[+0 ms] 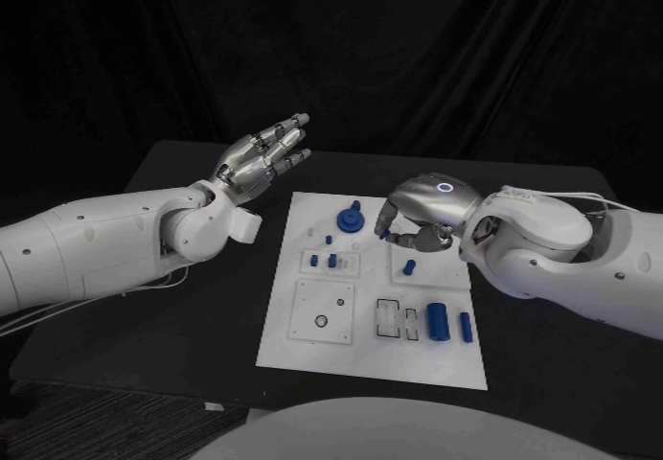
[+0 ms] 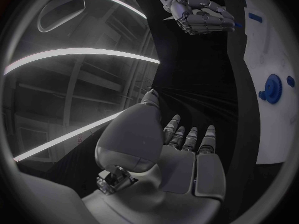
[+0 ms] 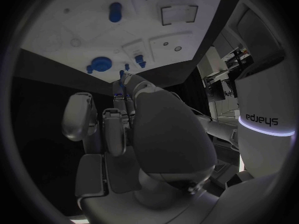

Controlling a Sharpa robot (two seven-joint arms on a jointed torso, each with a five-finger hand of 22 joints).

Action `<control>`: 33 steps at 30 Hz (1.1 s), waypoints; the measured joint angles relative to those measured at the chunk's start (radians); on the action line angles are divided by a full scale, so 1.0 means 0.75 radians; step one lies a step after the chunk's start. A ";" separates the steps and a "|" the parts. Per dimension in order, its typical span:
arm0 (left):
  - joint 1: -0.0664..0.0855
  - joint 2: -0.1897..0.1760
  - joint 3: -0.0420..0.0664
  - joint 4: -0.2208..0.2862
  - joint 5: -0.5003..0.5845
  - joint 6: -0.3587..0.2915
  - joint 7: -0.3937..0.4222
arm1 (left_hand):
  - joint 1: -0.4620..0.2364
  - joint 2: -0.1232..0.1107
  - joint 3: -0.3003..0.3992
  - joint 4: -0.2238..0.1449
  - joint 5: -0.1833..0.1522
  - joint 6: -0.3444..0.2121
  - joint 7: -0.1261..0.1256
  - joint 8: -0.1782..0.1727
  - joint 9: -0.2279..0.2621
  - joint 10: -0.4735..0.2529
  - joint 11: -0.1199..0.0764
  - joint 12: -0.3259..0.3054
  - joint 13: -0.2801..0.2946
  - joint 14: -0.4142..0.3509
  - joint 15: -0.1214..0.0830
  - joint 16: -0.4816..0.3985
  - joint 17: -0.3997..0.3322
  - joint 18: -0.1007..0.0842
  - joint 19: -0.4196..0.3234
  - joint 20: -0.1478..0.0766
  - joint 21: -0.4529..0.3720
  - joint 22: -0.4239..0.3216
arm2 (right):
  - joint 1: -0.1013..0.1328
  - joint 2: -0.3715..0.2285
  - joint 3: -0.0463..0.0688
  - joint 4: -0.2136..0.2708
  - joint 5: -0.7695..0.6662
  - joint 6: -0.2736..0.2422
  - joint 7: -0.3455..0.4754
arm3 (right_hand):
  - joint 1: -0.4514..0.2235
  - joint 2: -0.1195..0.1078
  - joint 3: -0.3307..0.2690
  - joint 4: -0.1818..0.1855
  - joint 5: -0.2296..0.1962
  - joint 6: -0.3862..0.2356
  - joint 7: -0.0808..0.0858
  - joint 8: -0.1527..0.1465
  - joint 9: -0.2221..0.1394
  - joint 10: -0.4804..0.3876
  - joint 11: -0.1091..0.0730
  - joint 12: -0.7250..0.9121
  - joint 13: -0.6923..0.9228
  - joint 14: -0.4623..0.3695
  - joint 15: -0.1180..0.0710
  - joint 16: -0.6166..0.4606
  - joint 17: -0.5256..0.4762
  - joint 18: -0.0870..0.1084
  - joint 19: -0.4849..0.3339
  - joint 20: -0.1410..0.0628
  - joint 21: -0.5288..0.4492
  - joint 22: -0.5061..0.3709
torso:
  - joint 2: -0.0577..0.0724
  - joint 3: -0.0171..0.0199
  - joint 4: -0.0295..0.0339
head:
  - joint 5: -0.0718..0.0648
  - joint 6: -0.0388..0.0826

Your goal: Assemble the parts on the task board

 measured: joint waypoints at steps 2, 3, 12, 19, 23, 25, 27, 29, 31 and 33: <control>0.000 0.005 0.000 -0.001 0.000 0.000 0.000 | 0.000 0.000 -0.004 0.001 0.000 0.000 0.000 0.000 0.000 -0.001 0.008 0.000 0.000 0.000 0.000 0.000 0.000 0.000 0.000 0.000 0.000 0.000 | -0.019 0.039 0.000 0.000 0.000 0.002 0.001 | 0.000 0.000 0.000 0.000 0.008 0.000 0.000 0.000 0.000 0.000 0.000 -0.002 0.000 0.000 0.000 0.001 0.000 0.000 0.000 0.000 0.000 0.000 | -0.002 0.0000 0.0000 | 0.005 0.000; 0.000 0.007 0.000 -0.001 0.000 0.000 0.000 | 0.000 0.000 -0.004 0.001 0.000 0.000 0.000 0.000 0.000 -0.001 0.008 0.000 0.000 0.000 0.000 0.000 0.000 0.000 0.000 0.000 0.000 -0.002 | -0.027 0.058 0.000 -0.003 0.000 0.003 0.001 | 0.000 0.000 0.005 -0.005 0.009 0.000 0.000 0.000 0.000 0.000 0.000 -0.003 -0.001 0.000 0.000 0.001 0.000 0.000 0.000 0.000 0.004 0.000 | -0.003 -0.0003 0.0003 | 0.009 0.000; 0.000 0.016 0.000 -0.009 0.000 0.000 -0.001 | 0.000 0.000 -0.008 0.005 0.000 0.000 0.000 0.000 0.000 -0.001 0.008 0.000 0.000 0.000 0.000 0.000 0.000 0.000 -0.001 -0.001 0.000 -0.004 | -0.111 0.206 0.000 -0.068 0.000 0.025 0.011 | 0.000 0.000 0.022 -0.022 -0.023 0.000 0.000 -0.005 -0.002 0.006 0.006 -0.004 -0.002 0.000 0.000 0.001 0.000 0.000 0.000 0.000 0.004 0.000 | -0.012 -0.0037 0.0100 | 0.033 0.000; -0.001 0.025 0.000 -0.017 0.000 -0.001 -0.001 | 0.000 0.000 -0.008 0.005 0.000 0.005 0.005 0.000 0.000 -0.001 0.008 0.000 0.001 0.000 0.000 0.000 0.000 0.000 -0.005 -0.005 0.000 -0.006 | -0.153 0.251 -0.001 -0.099 0.000 0.045 0.018 | 0.000 0.000 0.031 -0.023 -0.028 0.000 0.000 -0.005 -0.003 0.006 0.006 -0.004 -0.002 0.000 0.000 0.001 0.000 0.000 0.000 0.000 0.004 0.001 | -0.013 -0.0047 0.0112 | 0.042 0.000; -0.002 0.027 0.000 -0.020 0.000 0.000 -0.001 | 0.000 0.000 -0.008 0.005 0.000 0.005 0.005 0.000 0.000 -0.001 0.008 0.000 0.001 0.000 0.000 0.000 0.000 0.000 -0.005 -0.005 0.000 -0.006 | -0.162 0.253 -0.001 -0.102 -0.004 0.058 0.019 | 0.000 0.000 0.031 -0.023 -0.028 0.000 0.000 -0.005 -0.003 0.006 0.006 -0.005 -0.002 0.000 0.000 0.001 0.000 0.000 0.000 0.000 0.004 0.001 | -0.013 -0.0047 0.0102 | 0.048 0.000; -0.003 0.027 0.000 -0.021 0.000 0.000 -0.001 | 0.006 0.006 -0.008 0.005 0.000 0.005 0.005 0.000 0.000 -0.001 0.008 0.000 0.001 0.000 0.000 0.000 0.000 0.000 -0.005 -0.005 0.000 -0.006 | -0.166 0.253 -0.001 -0.102 -0.012 0.065 0.019 | 0.000 0.000 0.031 -0.023 -0.028 0.000 0.000 -0.005 -0.003 0.006 0.006 -0.005 -0.002 0.000 0.000 0.001 0.000 0.000 0.000 0.000 0.004 0.001 | -0.013 -0.0047 0.0092 | 0.051 0.000; -0.004 0.028 0.000 -0.021 0.000 0.000 -0.002 | 0.006 0.006 -0.008 0.005 0.000 0.005 0.005 0.000 0.000 -0.001 0.008 0.000 0.001 0.000 0.000 0.000 -0.001 0.000 -0.005 -0.005 0.000 -0.006 | -0.169 0.253 0.000 -0.102 -0.023 0.073 0.019 | 0.000 0.000 0.031 -0.023 -0.034 0.000 0.000 -0.005 -0.003 0.006 0.005 -0.008 -0.002 0.000 0.000 0.001 0.000 0.000 0.000 0.000 0.004 0.001 | -0.013 -0.0047 0.0084 | 0.054 0.000; -0.004 0.028 0.000 -0.022 0.000 0.000 -0.002 | 0.006 0.006 -0.008 0.005 0.000 0.005 0.005 0.000 0.000 -0.001 0.008 0.000 0.001 0.000 0.000 0.000 -0.001 0.000 -0.005 -0.005 0.000 -0.006 | -0.171 0.252 0.000 -0.101 -0.031 0.080 0.019 | 0.000 0.000 0.031 -0.023 -0.034 0.000 0.000 -0.011 -0.004 0.005 0.005 -0.009 -0.002 0.000 0.000 0.001 0.000 0.000 0.000 0.000 0.004 0.001 | -0.013 -0.0047 0.0077 | 0.055 0.000; -0.005 0.030 0.000 -0.022 0.000 0.000 -0.002 | 0.006 0.006 -0.008 0.005 0.000 0.006 0.006 0.000 0.000 -0.001 0.008 0.000 0.001 0.000 0.000 0.000 -0.001 0.000 -0.005 -0.005 0.000 -0.006 | -0.175 0.251 0.000 -0.100 -0.041 0.089 0.019 | 0.000 0.000 0.031 -0.023 -0.034 0.000 0.000 -0.011 -0.004 0.005 0.005 -0.009 -0.002 0.000 0.000 0.001 0.000 0.000 0.000 0.000 0.004 0.001 | -0.013 -0.0046 0.0077 | 0.056 0.000; -0.006 0.030 0.000 -0.022 0.000 0.000 -0.003 | 0.006 0.006 -0.008 0.005 0.000 0.009 0.009 0.000 0.000 -0.001 0.008 0.000 0.001 0.000 0.000 0.000 -0.001 0.000 -0.005 -0.005 0.000 -0.006 | -0.180 0.250 0.000 -0.098 -0.049 0.097 0.019 | 0.000 0.000 0.031 -0.023 -0.034 0.000 0.000 -0.011 -0.004 0.005 0.005 -0.012 -0.002 0.000 0.000 0.001 0.000 0.000 0.000 0.000 0.004 0.001 | -0.013 -0.0045 0.0077 | 0.058 0.000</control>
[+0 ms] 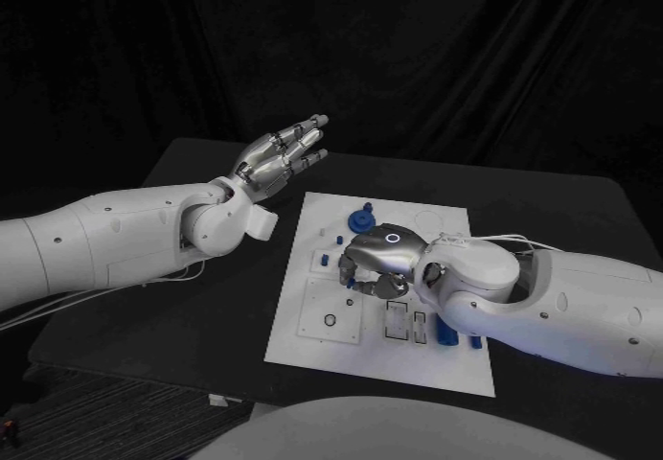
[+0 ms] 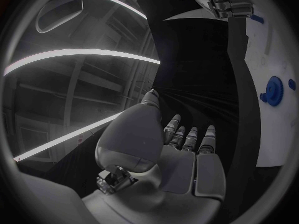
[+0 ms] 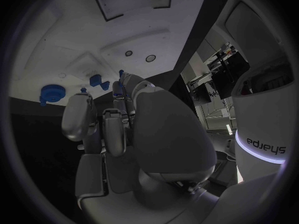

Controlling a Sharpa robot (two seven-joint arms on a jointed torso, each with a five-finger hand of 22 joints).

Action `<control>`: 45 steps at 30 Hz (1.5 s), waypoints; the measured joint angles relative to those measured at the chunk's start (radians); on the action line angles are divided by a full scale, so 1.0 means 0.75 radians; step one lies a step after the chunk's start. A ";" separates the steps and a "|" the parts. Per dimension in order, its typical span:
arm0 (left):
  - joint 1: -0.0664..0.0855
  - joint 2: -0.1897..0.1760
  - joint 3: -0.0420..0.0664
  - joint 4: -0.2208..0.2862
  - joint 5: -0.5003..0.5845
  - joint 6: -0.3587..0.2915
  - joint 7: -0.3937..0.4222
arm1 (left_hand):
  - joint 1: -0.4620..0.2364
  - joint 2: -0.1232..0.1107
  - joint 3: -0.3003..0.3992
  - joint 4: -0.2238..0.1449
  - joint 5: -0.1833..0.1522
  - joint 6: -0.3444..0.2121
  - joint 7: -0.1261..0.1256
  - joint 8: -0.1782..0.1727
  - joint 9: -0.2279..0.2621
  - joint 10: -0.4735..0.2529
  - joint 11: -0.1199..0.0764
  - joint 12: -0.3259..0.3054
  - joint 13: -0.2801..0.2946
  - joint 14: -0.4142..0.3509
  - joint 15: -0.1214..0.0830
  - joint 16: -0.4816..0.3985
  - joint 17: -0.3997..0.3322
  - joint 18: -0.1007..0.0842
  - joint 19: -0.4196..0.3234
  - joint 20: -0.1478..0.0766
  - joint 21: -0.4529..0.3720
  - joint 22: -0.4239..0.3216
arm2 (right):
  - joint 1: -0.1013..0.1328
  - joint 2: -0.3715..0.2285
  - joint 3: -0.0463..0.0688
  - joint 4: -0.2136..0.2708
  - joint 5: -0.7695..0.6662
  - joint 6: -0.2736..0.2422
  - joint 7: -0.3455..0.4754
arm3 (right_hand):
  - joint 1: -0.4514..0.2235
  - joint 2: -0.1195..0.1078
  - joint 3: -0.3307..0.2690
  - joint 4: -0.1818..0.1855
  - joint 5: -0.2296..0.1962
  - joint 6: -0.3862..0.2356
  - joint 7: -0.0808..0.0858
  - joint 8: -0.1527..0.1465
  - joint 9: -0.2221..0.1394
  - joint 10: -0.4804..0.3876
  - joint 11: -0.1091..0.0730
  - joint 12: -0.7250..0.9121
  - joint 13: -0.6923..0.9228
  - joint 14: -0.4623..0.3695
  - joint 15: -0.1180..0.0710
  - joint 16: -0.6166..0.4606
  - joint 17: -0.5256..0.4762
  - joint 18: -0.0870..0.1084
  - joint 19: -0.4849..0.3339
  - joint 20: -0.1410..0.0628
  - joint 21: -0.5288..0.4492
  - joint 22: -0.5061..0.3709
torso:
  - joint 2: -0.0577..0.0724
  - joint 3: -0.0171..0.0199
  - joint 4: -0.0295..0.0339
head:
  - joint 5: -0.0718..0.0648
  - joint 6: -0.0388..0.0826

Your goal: Assemble the parts on the task board

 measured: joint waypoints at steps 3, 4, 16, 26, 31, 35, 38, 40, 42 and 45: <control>-0.001 0.000 0.000 0.000 0.000 0.000 -0.001 | 0.000 0.000 0.000 0.000 0.003 0.000 0.000 0.000 0.000 0.000 0.000 0.000 0.000 0.000 0.000 0.000 0.000 0.000 0.000 0.000 0.000 0.000 | -0.006 -0.001 0.000 0.004 -0.010 0.013 -0.001 | 0.000 0.000 0.000 0.000 0.000 0.000 0.000 0.000 0.000 0.000 0.000 -0.001 0.000 0.000 0.000 0.000 0.000 0.000 0.000 0.000 0.000 0.000 | 0.000 0.0006 0.0000 | 0.004 0.000; -0.001 0.000 0.000 0.000 0.000 0.000 -0.001 | 0.000 0.000 0.000 0.000 0.005 0.000 0.000 0.000 0.000 0.000 0.000 0.000 0.000 0.000 0.000 0.000 0.000 0.000 0.000 0.000 0.000 0.000 | -0.008 -0.001 0.000 0.004 -0.013 0.017 -0.001 | 0.000 0.000 0.000 0.000 -0.002 0.000 0.000 0.000 0.000 0.000 0.000 -0.001 0.000 0.000 0.000 0.000 0.000 0.000 0.000 0.000 0.000 0.000 | 0.000 0.0008 0.0000 | 0.005 0.000; -0.003 -0.001 0.000 0.004 0.000 0.004 -0.008 | 0.006 0.006 0.000 0.000 0.005 0.010 0.000 0.005 0.003 0.001 0.008 0.000 -0.001 0.000 0.000 0.000 0.001 0.000 0.000 0.000 0.000 0.000 | -0.029 0.000 0.000 0.006 -0.032 0.051 -0.004 | 0.000 0.000 0.004 -0.004 -0.010 0.000 0.000 0.000 0.000 0.000 0.000 -0.008 0.000 0.000 0.000 0.000 0.000 0.000 0.000 0.000 0.000 0.000 | 0.000 0.0009 -0.0009 | 0.015 0.000; -0.003 -0.001 0.000 0.004 0.000 0.007 -0.012 | 0.006 0.006 -0.004 -0.004 0.012 0.020 0.009 0.005 0.004 0.000 0.010 0.000 -0.001 0.000 0.000 0.000 0.001 0.000 0.000 0.000 0.000 0.000 | -0.040 0.006 0.000 -0.002 -0.036 0.065 -0.005 | 0.000 0.000 0.007 0.000 -0.010 0.000 0.000 0.000 0.000 0.000 0.000 -0.005 0.000 0.000 0.000 -0.001 0.000 0.000 0.000 0.000 0.000 0.000 | -0.001 0.0001 -0.0001 | 0.015 0.000; -0.004 0.000 0.000 0.004 0.000 0.010 -0.015 | 0.006 0.006 -0.004 -0.004 0.012 0.026 0.007 0.007 0.004 0.000 0.009 0.000 -0.001 0.000 0.000 0.000 0.001 0.000 0.000 0.000 0.000 0.000 | -0.044 0.007 0.000 -0.004 -0.036 0.070 -0.006 | 0.000 0.000 0.007 0.000 -0.010 0.000 0.000 0.000 0.000 -0.001 -0.001 -0.005 0.000 0.000 0.000 -0.001 0.000 0.000 0.000 0.000 0.006 -0.001 | -0.002 0.0000 0.0004 | 0.015 0.000; -0.004 0.001 0.000 0.003 0.000 0.011 -0.016 | 0.006 0.006 -0.004 -0.004 0.012 0.029 0.010 0.010 0.005 0.000 0.010 0.000 -0.001 0.000 0.000 0.000 0.001 0.000 0.000 0.000 0.000 0.000 | -0.045 0.009 0.000 -0.004 -0.037 0.073 -0.006 | -0.009 -0.009 0.007 0.000 -0.010 0.000 0.000 0.000 0.000 0.003 0.003 -0.005 0.002 0.000 0.000 -0.001 0.000 0.000 0.000 0.000 0.006 0.000 | -0.002 0.0000 0.0005 | 0.016 0.000; -0.005 0.002 0.000 0.002 0.000 0.013 -0.018 | 0.006 0.006 -0.004 -0.004 0.012 0.029 0.010 0.010 0.005 0.000 0.009 0.000 -0.001 0.000 0.000 0.000 0.001 0.000 0.000 0.000 0.000 0.000 | -0.046 0.010 0.000 -0.005 -0.037 0.077 -0.007 | -0.009 -0.009 0.007 0.000 -0.010 0.000 0.000 0.000 0.000 0.010 0.000 -0.005 0.002 0.000 0.000 -0.001 0.000 0.000 0.000 0.000 0.006 -0.001 | -0.003 -0.0003 0.0008 | 0.016 0.000; -0.005 0.003 0.000 0.001 0.000 0.013 -0.019 | 0.006 0.006 -0.004 -0.004 0.012 0.029 0.010 0.010 0.005 0.000 0.009 0.000 0.000 0.000 0.000 0.000 0.001 0.000 0.000 0.000 0.000 0.000 | -0.046 0.010 0.000 -0.005 -0.037 0.079 -0.007 | -0.009 -0.009 0.007 0.000 -0.010 0.000 0.000 0.000 0.000 0.010 0.000 -0.005 0.002 0.000 0.000 -0.001 0.000 0.000 0.000 0.000 0.006 -0.001 | -0.003 -0.0004 0.0009 | 0.017 0.000; -0.006 0.003 0.000 0.001 0.000 0.014 -0.020 | 0.012 0.012 -0.004 -0.004 0.012 0.038 0.010 0.010 0.005 0.000 0.009 0.000 0.000 0.000 0.000 0.000 0.001 0.000 0.000 0.000 0.000 0.000 | -0.047 0.011 0.000 -0.005 -0.037 0.082 -0.007 | -0.009 -0.009 0.010 -0.002 -0.011 0.000 0.000 0.000 0.000 0.010 0.000 -0.005 0.002 0.000 0.000 -0.001 0.000 0.000 0.000 0.000 0.006 -0.001 | -0.003 -0.0004 0.0012 | 0.017 0.000; -0.006 0.004 0.000 0.000 0.000 0.015 -0.021 | 0.012 0.012 -0.004 -0.004 0.012 0.038 0.010 0.010 0.005 0.000 0.009 0.000 0.000 0.000 0.000 0.000 0.000 0.000 0.000 0.000 0.000 0.000 | -0.048 0.011 0.000 -0.005 -0.038 0.085 -0.007 | -0.012 -0.012 0.011 -0.004 -0.011 0.000 0.000 0.000 0.000 0.010 0.000 -0.005 0.002 0.000 0.000 -0.001 0.000 0.000 0.000 0.000 0.006 -0.001 | -0.003 -0.0004 0.0012 | 0.018 0.000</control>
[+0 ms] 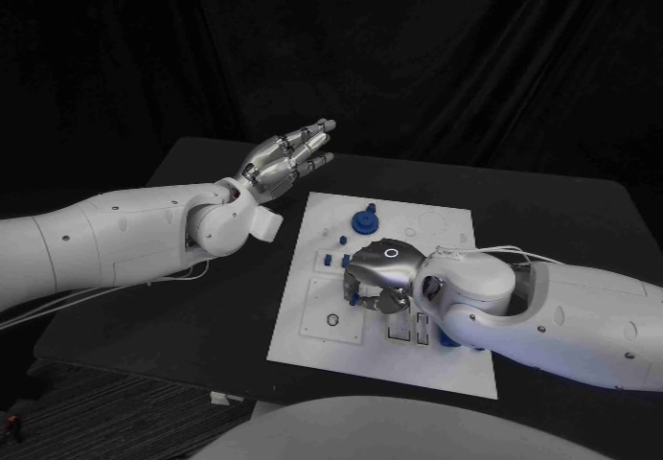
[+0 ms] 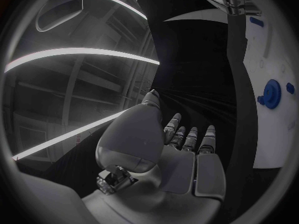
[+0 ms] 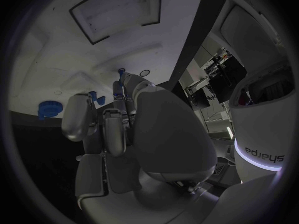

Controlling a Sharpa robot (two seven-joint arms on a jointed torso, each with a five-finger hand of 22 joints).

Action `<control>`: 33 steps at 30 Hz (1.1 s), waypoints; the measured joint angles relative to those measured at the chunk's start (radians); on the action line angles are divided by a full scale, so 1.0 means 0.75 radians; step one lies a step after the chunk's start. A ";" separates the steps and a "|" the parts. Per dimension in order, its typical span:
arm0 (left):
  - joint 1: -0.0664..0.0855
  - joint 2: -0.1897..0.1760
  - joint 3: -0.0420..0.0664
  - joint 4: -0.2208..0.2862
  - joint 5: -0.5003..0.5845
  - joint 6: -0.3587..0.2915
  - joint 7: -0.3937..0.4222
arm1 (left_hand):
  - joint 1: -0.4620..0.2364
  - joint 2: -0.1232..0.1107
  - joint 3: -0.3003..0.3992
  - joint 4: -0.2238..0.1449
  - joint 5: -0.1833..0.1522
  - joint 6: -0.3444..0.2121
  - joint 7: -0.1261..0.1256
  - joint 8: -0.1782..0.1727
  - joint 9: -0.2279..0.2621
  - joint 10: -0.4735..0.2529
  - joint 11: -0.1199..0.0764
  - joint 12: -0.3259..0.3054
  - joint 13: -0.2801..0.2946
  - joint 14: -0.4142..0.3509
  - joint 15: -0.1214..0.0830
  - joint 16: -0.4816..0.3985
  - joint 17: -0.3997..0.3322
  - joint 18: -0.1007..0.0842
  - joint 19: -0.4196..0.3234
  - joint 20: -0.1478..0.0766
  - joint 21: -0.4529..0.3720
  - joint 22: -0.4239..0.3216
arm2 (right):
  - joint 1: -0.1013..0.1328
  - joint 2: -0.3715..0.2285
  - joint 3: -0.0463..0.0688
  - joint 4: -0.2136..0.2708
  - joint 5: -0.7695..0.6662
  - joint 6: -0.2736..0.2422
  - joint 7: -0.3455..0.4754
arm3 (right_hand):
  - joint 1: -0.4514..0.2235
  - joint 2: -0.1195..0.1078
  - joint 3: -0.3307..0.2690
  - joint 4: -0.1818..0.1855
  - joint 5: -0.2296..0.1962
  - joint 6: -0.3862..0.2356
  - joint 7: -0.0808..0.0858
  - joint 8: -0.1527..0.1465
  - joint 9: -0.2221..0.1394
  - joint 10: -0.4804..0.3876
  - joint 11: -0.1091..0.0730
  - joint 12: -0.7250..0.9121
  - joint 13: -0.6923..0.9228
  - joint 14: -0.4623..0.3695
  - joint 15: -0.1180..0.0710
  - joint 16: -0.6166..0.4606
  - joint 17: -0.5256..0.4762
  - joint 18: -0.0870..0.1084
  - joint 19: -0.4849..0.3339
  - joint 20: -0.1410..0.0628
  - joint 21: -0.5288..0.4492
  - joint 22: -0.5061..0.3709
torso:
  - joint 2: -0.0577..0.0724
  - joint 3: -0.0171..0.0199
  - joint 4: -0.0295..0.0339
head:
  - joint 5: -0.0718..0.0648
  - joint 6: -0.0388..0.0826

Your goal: Assemble the parts on the task board

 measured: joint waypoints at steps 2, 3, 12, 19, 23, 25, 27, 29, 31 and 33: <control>-0.001 0.001 0.000 -0.001 0.000 0.000 -0.001 | 0.000 0.000 0.000 0.000 0.000 0.000 0.000 0.000 0.000 0.000 0.000 0.000 0.000 0.000 0.000 0.000 0.000 0.000 0.000 0.000 0.000 0.000 | -0.001 0.001 0.000 0.000 0.000 0.002 0.000 | 0.000 0.000 0.000 0.000 0.000 0.000 0.000 0.000 0.000 0.000 0.000 0.000 0.000 0.000 0.000 0.000 0.000 0.000 0.000 0.000 0.000 0.000 | 0.000 0.0000 -0.0001 | 0.000 0.000; -0.001 0.001 0.000 -0.001 0.000 0.001 -0.001 | 0.000 0.000 0.000 0.000 0.002 0.000 0.000 0.000 0.001 0.000 0.000 0.000 0.000 0.000 0.000 0.000 0.000 0.000 0.000 0.000 0.000 0.000 | -0.002 0.001 0.000 0.000 0.000 0.003 0.000 | 0.000 0.000 0.000 0.000 0.000 0.000 0.000 0.000 0.000 0.000 0.000 0.000 0.000 0.000 0.000 0.000 0.000 0.000 0.000 0.000 0.000 0.000 | 0.000 0.0000 -0.0003 | -0.001 0.000; -0.003 0.006 0.000 -0.007 0.000 0.004 -0.005 | 0.000 0.000 -0.004 -0.004 0.005 0.005 0.005 0.000 0.001 0.004 0.004 0.000 0.000 0.000 0.000 0.000 0.000 0.000 0.000 0.000 0.000 0.000 | -0.005 0.009 0.002 -0.004 -0.001 0.008 -0.001 | 0.000 0.000 0.001 0.001 -0.020 0.000 0.000 -0.008 -0.003 0.002 -0.002 -0.003 0.000 0.000 0.000 0.000 0.000 0.000 0.000 0.000 0.000 0.000 | 0.000 -0.0001 -0.0008 | -0.002 0.000; -0.004 0.007 0.000 -0.009 0.000 0.007 -0.008 | 0.006 0.005 -0.004 -0.004 0.011 0.005 0.005 0.005 0.002 0.000 0.009 0.000 0.000 0.000 0.000 0.000 0.000 0.000 0.000 0.000 0.000 0.000 | -0.010 0.013 0.001 -0.011 -0.002 0.015 -0.004 | -0.007 -0.007 0.004 0.004 -0.036 0.000 0.000 -0.013 -0.005 0.007 -0.007 -0.005 -0.001 0.000 0.000 0.000 0.000 0.000 0.000 0.000 0.000 0.000 | 0.000 -0.0004 -0.0006 | -0.003 0.000; -0.005 0.008 0.000 -0.011 0.000 0.009 -0.010 | 0.005 0.005 -0.007 -0.007 0.017 0.005 0.005 0.005 0.003 0.000 0.009 0.000 0.000 0.000 0.000 0.000 0.000 0.000 0.000 0.000 0.000 0.000 | -0.011 0.015 0.001 -0.013 -0.002 0.020 -0.006 | -0.036 -0.020 0.015 0.015 -0.085 -0.035 0.020 -0.036 -0.014 -0.003 -0.008 -0.017 0.000 0.000 0.000 -0.007 0.000 0.000 -0.013 0.003 -0.011 0.000 | 0.000 -0.0005 -0.0006 | -0.003 0.000; -0.005 0.008 0.000 -0.011 0.000 0.010 -0.011 | 0.005 0.005 -0.007 -0.007 0.017 0.005 0.005 0.005 0.003 0.000 0.009 0.000 0.000 0.000 0.000 0.000 0.000 0.000 0.000 0.000 0.000 0.000 | -0.012 0.015 0.001 -0.013 -0.002 0.024 -0.007 | -0.058 -0.024 0.019 0.019 -0.108 -0.071 0.027 -0.044 -0.021 -0.041 0.006 -0.022 0.002 0.002 0.014 -0.014 0.000 0.000 -0.020 0.010 -0.027 0.000 | 0.000 -0.0005 -0.0006 | -0.003 0.000; -0.006 0.008 0.000 -0.012 0.000 0.011 -0.011 | 0.009 0.009 -0.007 -0.007 0.017 0.010 0.005 0.005 0.002 0.000 0.009 0.000 0.000 0.000 0.000 0.000 0.000 0.000 0.000 0.000 0.000 0.000 | -0.013 0.016 0.001 -0.013 -0.002 0.028 -0.009 | -0.085 -0.040 0.013 0.034 -0.133 -0.119 0.030 -0.044 -0.028 -0.086 0.016 -0.022 -0.001 0.001 0.016 -0.022 0.000 0.000 -0.028 0.018 -0.042 0.001 | 0.000 -0.0006 -0.0006 | -0.003 0.000; -0.006 0.009 0.000 -0.012 0.000 0.012 -0.012 | 0.011 0.011 -0.007 -0.007 0.017 0.014 0.005 0.005 0.002 0.000 0.009 0.000 0.000 0.000 0.000 0.000 0.000 0.000 0.000 0.000 0.000 0.000 | -0.013 0.017 0.000 -0.013 -0.002 0.032 -0.011 | -0.099 -0.052 0.008 0.041 -0.150 -0.150 0.031 -0.044 -0.029 -0.118 0.019 -0.022 -0.002 0.001 0.016 -0.034 0.000 0.000 -0.032 0.023 -0.059 0.001 | 0.000 -0.0006 -0.0006 | -0.003 0.000; -0.006 0.009 0.000 -0.014 0.000 0.013 -0.013 | 0.011 0.011 -0.007 -0.007 0.025 0.014 0.005 0.005 0.002 0.000 0.009 0.000 0.000 0.000 0.000 0.000 0.000 0.000 0.000 0.000 0.000 0.000 | -0.013 0.017 0.000 -0.014 -0.002 0.037 -0.014 | -0.104 -0.057 0.003 0.045 -0.164 -0.160 0.031 -0.044 -0.029 -0.133 0.022 -0.022 -0.002 0.001 0.016 -0.035 0.000 0.000 -0.037 0.021 -0.070 0.001 | 0.001 -0.0006 -0.0006 | -0.003 0.000; -0.006 0.009 0.000 -0.015 0.000 0.014 -0.014 | 0.011 0.011 -0.007 -0.007 0.025 0.014 0.005 0.005 0.002 0.000 0.009 0.000 -0.001 0.000 0.000 0.000 0.000 0.000 0.000 0.000 0.000 0.000 | -0.013 0.017 0.000 -0.014 -0.002 0.041 -0.017 | -0.112 -0.060 0.001 0.047 -0.166 -0.167 0.034 -0.044 -0.029 -0.140 0.025 -0.022 -0.002 0.001 0.016 -0.035 0.000 0.000 -0.038 0.019 -0.073 0.001 | 0.001 -0.0006 -0.0006 | -0.004 0.000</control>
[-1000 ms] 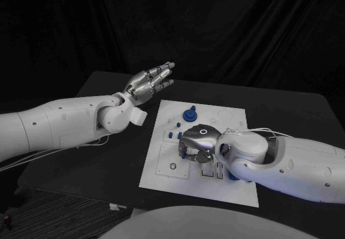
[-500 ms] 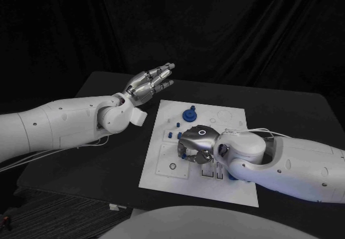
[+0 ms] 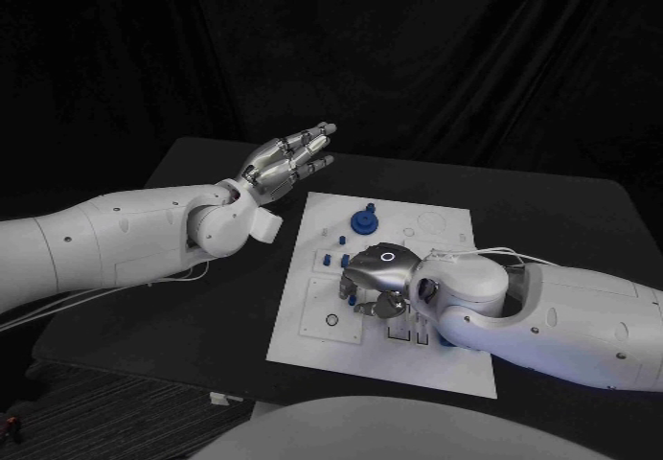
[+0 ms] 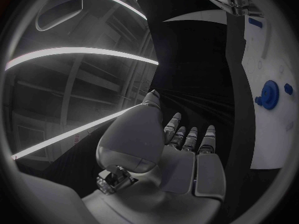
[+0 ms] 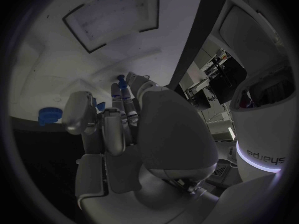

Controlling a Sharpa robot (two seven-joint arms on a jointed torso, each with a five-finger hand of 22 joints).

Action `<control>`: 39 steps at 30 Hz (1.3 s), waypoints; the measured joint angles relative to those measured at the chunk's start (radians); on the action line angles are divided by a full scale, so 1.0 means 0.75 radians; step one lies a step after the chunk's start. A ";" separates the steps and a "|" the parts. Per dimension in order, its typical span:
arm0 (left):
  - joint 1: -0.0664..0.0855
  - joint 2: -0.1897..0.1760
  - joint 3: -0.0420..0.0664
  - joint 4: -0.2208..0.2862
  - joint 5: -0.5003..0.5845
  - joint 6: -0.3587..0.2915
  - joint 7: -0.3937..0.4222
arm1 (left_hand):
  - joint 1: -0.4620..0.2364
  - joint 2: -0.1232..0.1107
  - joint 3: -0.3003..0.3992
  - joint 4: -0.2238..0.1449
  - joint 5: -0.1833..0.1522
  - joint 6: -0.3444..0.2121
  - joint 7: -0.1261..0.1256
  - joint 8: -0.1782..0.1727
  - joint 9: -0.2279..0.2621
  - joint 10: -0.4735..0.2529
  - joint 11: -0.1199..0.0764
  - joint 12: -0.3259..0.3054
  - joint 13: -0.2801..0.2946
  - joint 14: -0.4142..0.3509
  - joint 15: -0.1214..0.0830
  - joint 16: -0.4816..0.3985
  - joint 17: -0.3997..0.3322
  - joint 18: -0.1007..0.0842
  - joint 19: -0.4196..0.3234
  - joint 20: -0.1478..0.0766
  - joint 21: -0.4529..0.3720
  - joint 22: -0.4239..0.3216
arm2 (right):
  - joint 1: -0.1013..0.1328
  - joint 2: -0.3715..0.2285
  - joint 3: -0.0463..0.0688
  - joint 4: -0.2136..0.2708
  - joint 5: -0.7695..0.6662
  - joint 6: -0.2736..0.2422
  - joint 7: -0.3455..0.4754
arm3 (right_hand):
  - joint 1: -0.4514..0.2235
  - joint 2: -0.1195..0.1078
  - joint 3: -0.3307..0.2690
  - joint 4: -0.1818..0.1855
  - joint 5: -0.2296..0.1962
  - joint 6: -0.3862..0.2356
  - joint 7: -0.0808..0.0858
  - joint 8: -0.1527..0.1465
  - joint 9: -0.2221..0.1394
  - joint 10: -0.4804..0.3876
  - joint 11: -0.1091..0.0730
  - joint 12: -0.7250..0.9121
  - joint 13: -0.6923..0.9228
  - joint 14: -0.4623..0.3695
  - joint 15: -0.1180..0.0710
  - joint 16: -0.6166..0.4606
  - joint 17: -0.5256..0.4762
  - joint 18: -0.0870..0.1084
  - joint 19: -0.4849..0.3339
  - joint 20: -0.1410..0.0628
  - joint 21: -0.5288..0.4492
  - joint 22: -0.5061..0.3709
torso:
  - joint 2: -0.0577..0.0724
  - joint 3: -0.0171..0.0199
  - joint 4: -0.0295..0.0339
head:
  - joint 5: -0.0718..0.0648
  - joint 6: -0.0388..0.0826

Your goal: Assemble the parts on the task board

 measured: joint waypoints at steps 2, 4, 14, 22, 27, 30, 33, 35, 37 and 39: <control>-0.001 0.001 0.000 -0.001 0.000 0.001 -0.001 | 0.000 0.000 0.000 0.000 0.000 0.000 0.000 0.000 0.000 0.000 0.000 0.000 0.000 0.000 0.000 0.000 0.000 0.000 0.000 0.000 0.000 0.000 | 0.000 0.000 0.000 0.000 0.000 0.003 -0.003 | -0.013 -0.001 -0.009 0.009 -0.019 -0.024 -0.001 0.000 0.000 -0.032 0.001 0.000 0.000 0.000 0.000 -0.005 0.000 0.000 -0.002 0.002 -0.003 0.000 | 0.000 0.0000 0.0000 | -0.001 0.000; -0.001 0.001 0.000 -0.002 0.000 0.003 -0.001 | 0.000 0.000 0.000 0.000 0.000 0.000 0.000 0.000 0.000 0.000 0.000 0.000 0.000 0.000 0.000 0.000 0.000 0.000 0.000 0.000 0.000 0.000 | 0.000 0.000 0.000 0.000 0.000 0.004 -0.006 | -0.018 0.004 -0.023 0.014 -0.031 -0.049 0.000 0.000 0.000 -0.064 0.002 0.000 0.000 0.000 0.000 -0.012 0.000 0.000 -0.010 0.000 -0.022 0.000 | 0.000 0.0000 0.0000 | -0.001 0.000; -0.006 0.001 0.000 -0.004 0.000 0.007 -0.004 | 0.000 0.000 0.000 0.000 0.000 0.000 0.000 0.000 0.000 0.000 0.000 0.000 0.000 0.000 0.000 0.000 0.000 0.000 0.000 0.000 0.000 0.000 | -0.001 -0.030 0.000 0.009 0.000 -0.035 -0.017 | -0.029 0.015 -0.184 0.029 -0.064 -0.170 -0.046 0.000 0.000 -0.260 0.027 0.007 0.000 0.000 0.000 -0.027 0.000 0.000 -0.029 0.000 -0.083 0.000 | 0.000 0.0001 -0.0005 | -0.001 0.000; -0.006 -0.007 0.000 -0.001 0.000 0.008 -0.006 | 0.000 0.000 -0.004 -0.004 0.000 0.000 0.000 0.000 0.000 0.000 0.000 0.000 0.000 0.000 0.000 0.000 -0.001 0.000 0.000 0.000 0.000 0.000 | 0.091 -0.147 0.001 0.089 0.003 -0.155 -0.016 | -0.050 0.036 -0.248 0.108 -0.070 -0.143 -0.072 0.014 0.006 -0.264 0.024 0.056 0.002 0.000 0.000 -0.027 0.000 0.000 -0.029 0.000 -0.088 0.000 | 0.000 0.0004 -0.0013 | -0.007 0.000; -0.007 -0.011 0.000 0.002 0.000 0.006 -0.005 | -0.007 0.007 -0.030 0.012 -0.009 -0.197 -0.081 -0.028 -0.022 0.000 -0.045 0.000 0.001 0.000 0.000 0.000 -0.001 0.000 0.000 0.000 0.000 -0.006 | 0.172 -0.256 0.004 0.144 0.043 -0.178 -0.016 | -0.070 0.056 -0.262 0.149 -0.078 -0.139 -0.078 0.014 0.005 -0.258 0.025 0.063 0.002 0.000 0.010 -0.027 0.000 0.000 -0.029 0.000 -0.088 0.000 | 0.000 0.0003 -0.0020 | -0.013 0.000; -0.007 -0.011 0.000 0.005 0.000 0.001 0.000 | -0.013 0.013 -0.047 0.024 -0.027 -0.299 -0.173 -0.036 -0.032 0.001 -0.031 0.000 0.001 0.002 -0.002 0.000 -0.001 0.000 -0.009 -0.010 0.000 -0.012 | 0.199 -0.335 0.004 0.163 0.094 -0.170 -0.018 | -0.085 0.047 -0.273 0.164 -0.085 -0.151 -0.074 0.007 0.002 -0.258 0.025 0.065 0.002 0.001 0.017 -0.027 0.000 0.000 -0.024 0.005 -0.088 -0.001 | 0.000 0.0004 -0.0020 | -0.019 0.000; -0.007 -0.012 0.000 0.006 0.000 -0.007 0.005 | -0.035 0.033 -0.065 0.028 -0.054 -0.367 -0.241 -0.042 -0.040 0.000 -0.028 0.000 0.001 0.005 -0.005 0.000 -0.001 0.000 -0.008 -0.026 0.000 -0.018 | 0.208 -0.398 0.001 0.168 0.144 -0.158 -0.019 | -0.099 0.050 -0.276 0.176 -0.091 -0.153 -0.072 0.007 0.001 -0.258 0.025 0.074 0.002 0.000 0.019 -0.027 0.000 0.000 -0.019 0.009 -0.088 -0.001 | 0.000 0.0008 -0.0018 | -0.023 0.000; -0.007 -0.013 0.000 0.007 0.000 -0.015 0.009 | -0.064 0.036 -0.079 0.032 -0.077 -0.395 -0.270 -0.045 -0.045 0.000 -0.040 0.000 0.001 0.000 -0.010 0.000 -0.001 0.000 -0.012 -0.036 0.000 -0.023 | 0.212 -0.437 0.001 0.166 0.173 -0.148 -0.020 | -0.114 0.053 -0.280 0.180 -0.091 -0.162 -0.062 0.007 0.001 -0.251 0.033 0.079 0.002 0.000 0.028 -0.027 0.000 0.000 -0.019 0.017 -0.088 -0.001 | 0.001 0.0012 -0.0019 | -0.025 0.000; -0.008 -0.014 0.000 0.008 0.000 -0.022 0.013 | -0.091 0.042 -0.089 0.030 -0.098 -0.413 -0.279 -0.045 -0.047 0.001 -0.057 0.000 0.001 0.002 -0.022 0.000 -0.001 0.000 -0.010 -0.044 0.000 -0.026 | 0.213 -0.468 0.000 0.159 0.196 -0.136 -0.022 | -0.119 0.056 -0.281 0.182 -0.091 -0.165 -0.060 0.007 0.001 -0.251 0.033 0.085 0.002 0.002 0.030 -0.025 0.000 0.000 -0.018 0.020 -0.086 -0.001 | 0.002 0.0022 -0.0022 | -0.028 0.000; -0.009 -0.014 0.000 0.008 0.000 -0.028 0.015 | -0.117 0.048 -0.097 0.029 -0.130 -0.434 -0.303 -0.050 -0.048 0.001 -0.063 0.000 0.001 0.002 -0.031 0.000 -0.001 0.000 -0.012 -0.046 -0.005 -0.027 | 0.212 -0.491 0.000 0.154 0.212 -0.127 -0.025 | -0.120 0.056 -0.281 0.182 -0.092 -0.165 -0.060 0.007 0.001 -0.241 0.033 0.090 0.002 -0.001 0.037 -0.022 0.000 0.000 -0.018 0.020 -0.084 -0.001 | 0.002 0.0028 -0.0031 | -0.031 0.000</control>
